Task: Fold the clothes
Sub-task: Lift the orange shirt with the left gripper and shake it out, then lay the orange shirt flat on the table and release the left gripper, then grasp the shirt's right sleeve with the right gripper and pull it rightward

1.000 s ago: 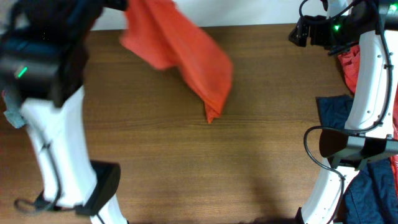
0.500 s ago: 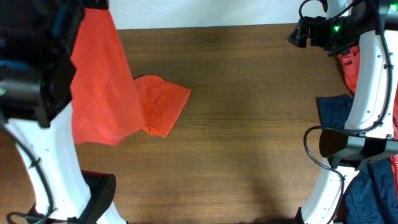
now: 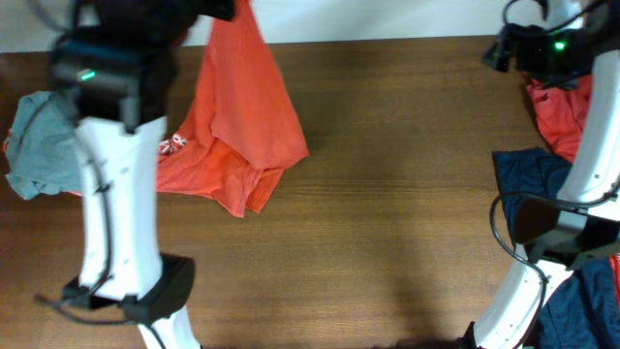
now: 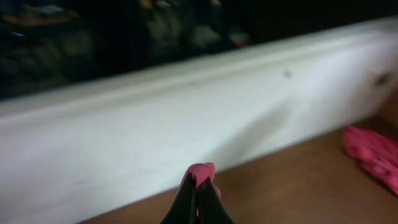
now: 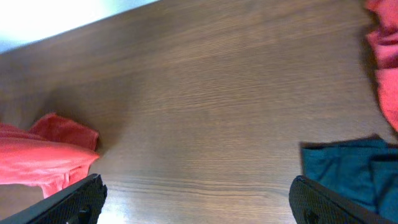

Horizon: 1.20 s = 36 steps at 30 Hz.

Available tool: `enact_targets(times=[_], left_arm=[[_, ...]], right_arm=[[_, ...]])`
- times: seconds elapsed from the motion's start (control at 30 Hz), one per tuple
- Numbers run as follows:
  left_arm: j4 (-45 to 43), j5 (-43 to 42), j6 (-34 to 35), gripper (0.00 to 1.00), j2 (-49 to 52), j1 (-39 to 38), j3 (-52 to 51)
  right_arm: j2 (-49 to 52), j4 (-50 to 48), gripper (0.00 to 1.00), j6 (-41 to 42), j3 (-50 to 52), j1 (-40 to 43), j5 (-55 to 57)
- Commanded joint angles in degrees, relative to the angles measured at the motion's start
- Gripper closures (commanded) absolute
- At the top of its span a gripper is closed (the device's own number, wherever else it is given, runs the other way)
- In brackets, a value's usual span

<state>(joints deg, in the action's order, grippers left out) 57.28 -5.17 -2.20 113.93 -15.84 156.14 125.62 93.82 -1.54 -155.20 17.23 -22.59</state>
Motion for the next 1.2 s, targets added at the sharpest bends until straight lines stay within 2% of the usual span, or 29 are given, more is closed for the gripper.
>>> enact_targets(times=[0.0,0.3,0.37,0.43,0.5,0.63,0.8,0.93,1.07,1.17], left_arm=[[-1.2,-2.8,1.4,1.00,5.7,-5.4,-0.6],[-9.1,-4.1,7.0,0.99,17.6,-15.6,-0.6],[-11.1,-7.0,7.0,0.76,19.6,-16.5,-0.6],[-12.3,-8.1,7.0,0.33,20.1,-16.7,-0.6],[-12.2,-8.0,6.9,0.01,19.7,-15.8,0.0],[-10.2,-8.0,6.9,0.01,16.7,-11.3,1.1],[-1.9,-7.9,6.9,0.01,10.7,-2.0,1.2],[7.3,-7.9,6.9,0.01,7.6,7.6,1.2],[11.6,-7.9,8.8,0.01,7.4,15.1,1.2],[14.8,-8.0,11.8,0.01,7.5,22.3,1.1]], right_arm=[[-2.4,-0.1,0.01,0.3,-0.7,3.6,-2.6],[-2.4,0.5,0.01,0.3,-0.7,11.1,-2.8],[-2.4,0.7,0.01,0.3,-0.7,12.1,-2.8],[-2.4,0.9,0.01,0.3,-0.7,12.5,-2.8],[-2.4,1.1,0.01,0.2,-0.7,12.5,-2.7],[-2.4,1.4,0.01,-0.2,-0.7,11.5,-3.1],[-2.4,2.8,0.01,-1.7,-0.7,6.6,-5.5],[-2.4,3.5,0.01,-2.7,-0.2,-4.8,-1.9],[-2.4,2.9,0.01,-1.8,1.6,-14.7,3.7],[-2.3,-0.8,0.01,1.7,5.8,-24.8,9.0]])
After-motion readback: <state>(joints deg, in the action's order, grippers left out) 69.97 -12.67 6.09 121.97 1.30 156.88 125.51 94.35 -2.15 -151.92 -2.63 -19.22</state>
